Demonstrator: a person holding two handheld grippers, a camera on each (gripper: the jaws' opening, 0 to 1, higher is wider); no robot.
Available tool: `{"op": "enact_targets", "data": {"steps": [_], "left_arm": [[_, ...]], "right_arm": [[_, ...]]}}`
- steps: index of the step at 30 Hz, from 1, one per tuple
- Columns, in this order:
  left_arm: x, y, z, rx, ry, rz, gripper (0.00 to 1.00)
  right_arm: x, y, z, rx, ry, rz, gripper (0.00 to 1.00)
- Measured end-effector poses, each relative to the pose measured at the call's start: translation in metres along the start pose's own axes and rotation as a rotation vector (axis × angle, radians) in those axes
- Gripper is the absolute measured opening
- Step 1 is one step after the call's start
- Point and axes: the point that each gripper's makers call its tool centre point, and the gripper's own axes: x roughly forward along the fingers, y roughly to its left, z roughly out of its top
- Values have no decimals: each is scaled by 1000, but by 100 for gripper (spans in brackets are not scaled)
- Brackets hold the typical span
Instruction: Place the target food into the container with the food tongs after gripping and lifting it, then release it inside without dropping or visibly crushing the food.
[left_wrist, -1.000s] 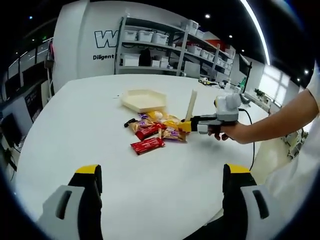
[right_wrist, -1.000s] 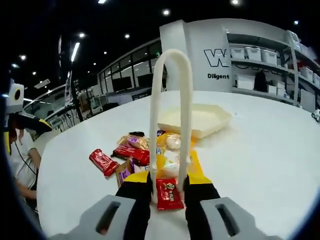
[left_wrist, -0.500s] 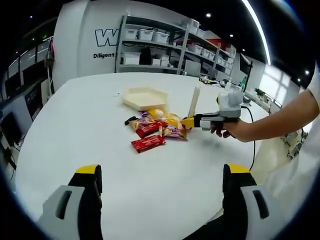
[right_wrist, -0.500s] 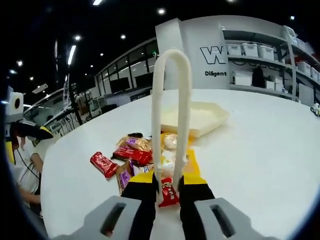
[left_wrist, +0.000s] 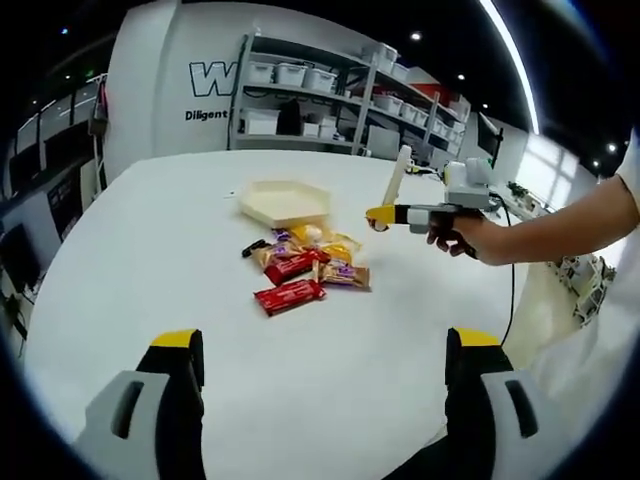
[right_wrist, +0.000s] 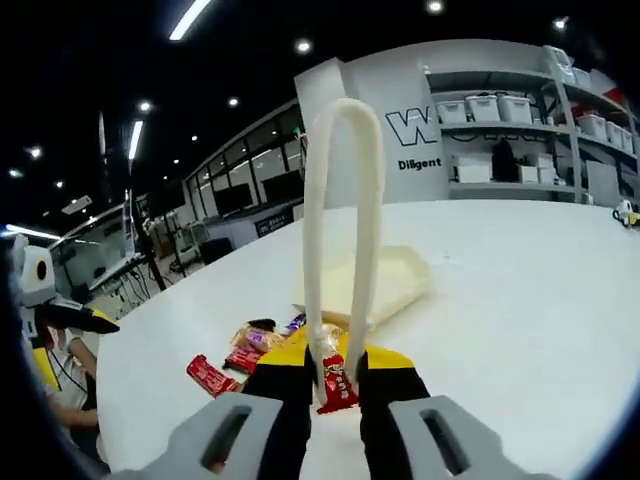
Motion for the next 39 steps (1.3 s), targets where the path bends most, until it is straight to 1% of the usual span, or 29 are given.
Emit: {"op": "enact_targets", "data": {"steps": [1, 2, 3, 4, 7, 15, 18, 20, 26, 30, 32, 37, 39], "left_arm": [[0, 0, 0, 5, 3, 1, 99], [1, -1, -1, 14, 5, 3, 99], [1, -1, -2, 16, 8, 2, 99], [1, -2, -2, 14, 12, 1, 99], [2, -2, -1, 7, 4, 2, 99], [2, -3, 5, -8, -7, 5, 99], [2, -4, 7, -8, -11, 8, 99], [2, -3, 6, -9, -9, 12, 99], [2, 0, 3, -8, 1, 17, 99], [0, 2, 8, -7, -4, 23, 99], [0, 2, 9, -2, -4, 22, 99], [-1, 2, 12, 8, -1, 24, 99], [-1, 1, 12, 10, -1, 24, 99]], "right_arm": [[2, 1, 6, -14, -8, 7, 10], [3, 1, 8, -17, -10, 8, 10], [6, 3, 16, -30, -16, 15, 10], [6, 10, 25, -36, -20, 21, 10], [11, 19, 36, -69, -22, 44, 10], [34, 27, 52, -67, -18, 72, 10], [44, 25, 57, -35, -22, 74, 10], [48, 24, 60, -22, -23, 74, 10], [58, 23, 63, -34, -15, 76, 11], [65, 20, 63, -34, -7, 79, 11], [69, 19, 63, -50, -2, 78, 11], [80, 16, 61, -43, 13, 76, 11], [85, 14, 59, -47, 28, 73, 11]]}}
